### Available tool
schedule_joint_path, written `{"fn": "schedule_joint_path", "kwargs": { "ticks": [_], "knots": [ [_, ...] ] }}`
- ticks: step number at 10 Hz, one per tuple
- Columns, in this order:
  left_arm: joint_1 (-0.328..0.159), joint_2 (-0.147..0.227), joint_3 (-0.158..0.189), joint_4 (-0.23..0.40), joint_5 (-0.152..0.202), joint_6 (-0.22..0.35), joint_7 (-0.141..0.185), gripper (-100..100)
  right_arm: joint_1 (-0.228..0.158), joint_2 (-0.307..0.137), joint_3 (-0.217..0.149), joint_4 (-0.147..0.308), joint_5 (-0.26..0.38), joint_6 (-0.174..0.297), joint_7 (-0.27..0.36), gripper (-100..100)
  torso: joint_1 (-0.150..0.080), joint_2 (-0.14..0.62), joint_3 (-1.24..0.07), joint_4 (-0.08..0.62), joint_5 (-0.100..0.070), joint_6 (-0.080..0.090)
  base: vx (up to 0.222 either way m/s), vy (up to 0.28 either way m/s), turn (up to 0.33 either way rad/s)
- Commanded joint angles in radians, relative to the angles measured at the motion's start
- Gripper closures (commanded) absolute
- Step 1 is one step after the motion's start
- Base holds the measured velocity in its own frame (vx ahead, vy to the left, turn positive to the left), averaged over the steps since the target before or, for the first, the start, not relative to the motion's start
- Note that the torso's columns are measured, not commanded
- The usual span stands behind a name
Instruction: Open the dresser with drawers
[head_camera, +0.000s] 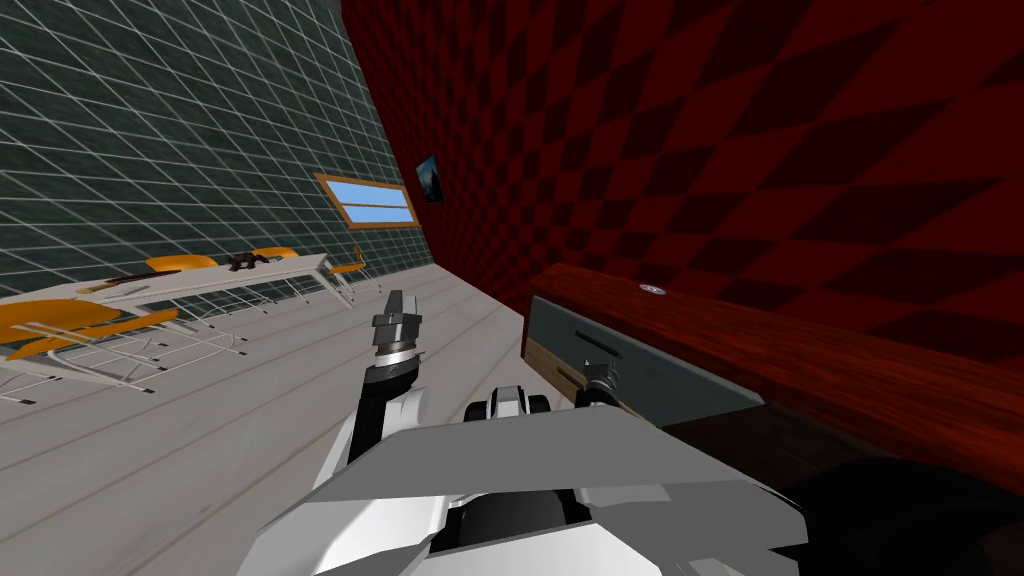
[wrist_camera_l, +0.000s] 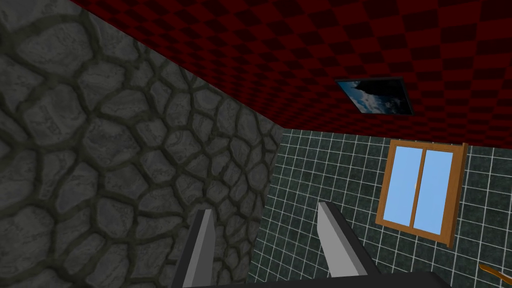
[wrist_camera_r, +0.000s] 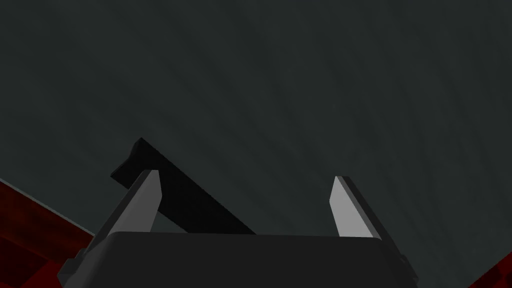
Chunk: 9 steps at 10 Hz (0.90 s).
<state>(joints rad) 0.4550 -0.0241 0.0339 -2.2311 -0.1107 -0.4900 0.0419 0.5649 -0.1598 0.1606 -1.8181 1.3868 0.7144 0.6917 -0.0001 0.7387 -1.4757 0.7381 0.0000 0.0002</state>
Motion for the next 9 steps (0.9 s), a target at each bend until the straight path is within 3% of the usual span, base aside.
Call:
{"fn": "schedule_joint_path", "kwargs": {
  "ticks": [1, 2, 4, 5, 9],
  "knots": [
    [0.000, 0.000, 0.000, 0.000, 0.000, 0.000, 0.000, 0, -0.021, 0.002, 0.024, 0.043, 0.080, 0.073, 0.050, -100, 0.000, -0.001, 0.000, 0.000, 0.000, 0.000, 0.048, 0.008, 0.132],
    [0.000, 0.000, 0.000, 0.000, 0.000, 0.000, 0.000, 0, -0.021, 0.002, 0.024, 0.043, 0.095, 0.080, 0.050, -100, 0.000, -0.001, -0.001, 0.000, 0.000, 0.000, 0.040, 0.004, 0.035],
    [0.000, 0.000, 0.000, 0.000, 0.000, 0.000, 0.000, 0, -0.040, 0.003, 0.044, 0.078, 0.158, 0.142, 0.092, -100, 0.000, 0.000, 0.000, 0.000, 0.000, 0.000, 0.039, 0.008, 0.085],
    [0.000, 0.000, 0.000, 0.000, 0.000, 0.000, 0.000, 0, -0.040, 0.003, 0.044, 0.078, 0.171, 0.146, 0.092, -100, 0.000, -0.001, 0.000, 0.000, 0.000, 0.000, 0.033, 0.006, 0.042],
    [0.000, 0.000, 0.000, 0.000, 0.000, 0.000, 0.000, 0, -0.070, 0.001, 0.076, 0.134, 0.289, 0.248, 0.156, -100, 0.000, -0.001, 0.000, 0.000, 0.000, 0.000, 0.036, 0.008, 0.074]
  ]
}}
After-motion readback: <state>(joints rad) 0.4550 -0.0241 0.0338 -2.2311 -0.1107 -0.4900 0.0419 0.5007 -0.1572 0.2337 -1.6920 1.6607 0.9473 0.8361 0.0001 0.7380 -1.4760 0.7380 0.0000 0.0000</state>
